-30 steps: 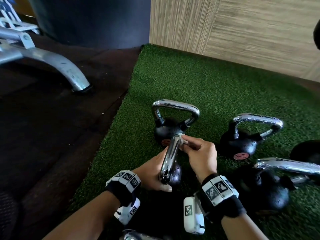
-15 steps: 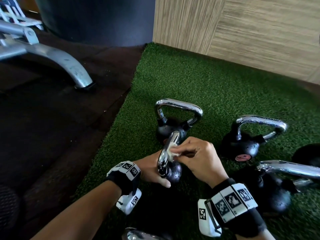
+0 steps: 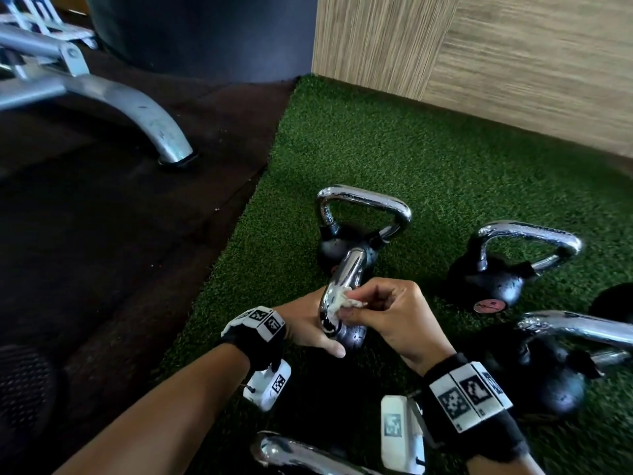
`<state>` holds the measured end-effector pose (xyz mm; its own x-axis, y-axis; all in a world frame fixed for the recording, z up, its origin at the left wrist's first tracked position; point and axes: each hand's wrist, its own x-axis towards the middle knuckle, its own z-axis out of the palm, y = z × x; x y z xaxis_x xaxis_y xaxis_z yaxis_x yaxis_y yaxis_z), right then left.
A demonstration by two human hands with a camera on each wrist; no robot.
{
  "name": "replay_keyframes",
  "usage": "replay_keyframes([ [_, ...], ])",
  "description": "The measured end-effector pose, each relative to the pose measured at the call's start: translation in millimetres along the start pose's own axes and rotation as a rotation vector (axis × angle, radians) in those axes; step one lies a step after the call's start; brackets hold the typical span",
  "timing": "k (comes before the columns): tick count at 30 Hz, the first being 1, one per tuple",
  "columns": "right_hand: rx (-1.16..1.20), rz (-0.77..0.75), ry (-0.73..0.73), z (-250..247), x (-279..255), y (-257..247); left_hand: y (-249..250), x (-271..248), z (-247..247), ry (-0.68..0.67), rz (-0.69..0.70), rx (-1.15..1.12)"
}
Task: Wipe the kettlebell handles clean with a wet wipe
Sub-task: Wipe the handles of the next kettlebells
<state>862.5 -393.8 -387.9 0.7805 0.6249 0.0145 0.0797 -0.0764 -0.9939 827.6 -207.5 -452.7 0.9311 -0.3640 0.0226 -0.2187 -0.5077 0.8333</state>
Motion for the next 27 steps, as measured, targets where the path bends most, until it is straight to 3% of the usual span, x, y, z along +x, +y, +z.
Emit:
replay_keyframes([
  [6, -0.104, 0.084, -0.048, -1, -5, 22, 4, -4, 2, 0.014, -0.115, -0.044],
  [12, -0.269, 0.058, -0.079, -7, -4, 32, -4, -4, 7, 0.032, -0.159, -0.002],
  [17, -0.218, 0.117, -0.121, -12, -6, 36, 2, -5, 8, 0.054, -0.069, 0.042],
  [20, -0.339, 0.096, -0.163, -10, -5, 34, 3, -8, 7, 0.078, -0.018, 0.041],
  [27, -0.275, 0.059, -0.269, -4, 3, 26, 8, -10, 5, 0.062, 0.098, 0.03],
])
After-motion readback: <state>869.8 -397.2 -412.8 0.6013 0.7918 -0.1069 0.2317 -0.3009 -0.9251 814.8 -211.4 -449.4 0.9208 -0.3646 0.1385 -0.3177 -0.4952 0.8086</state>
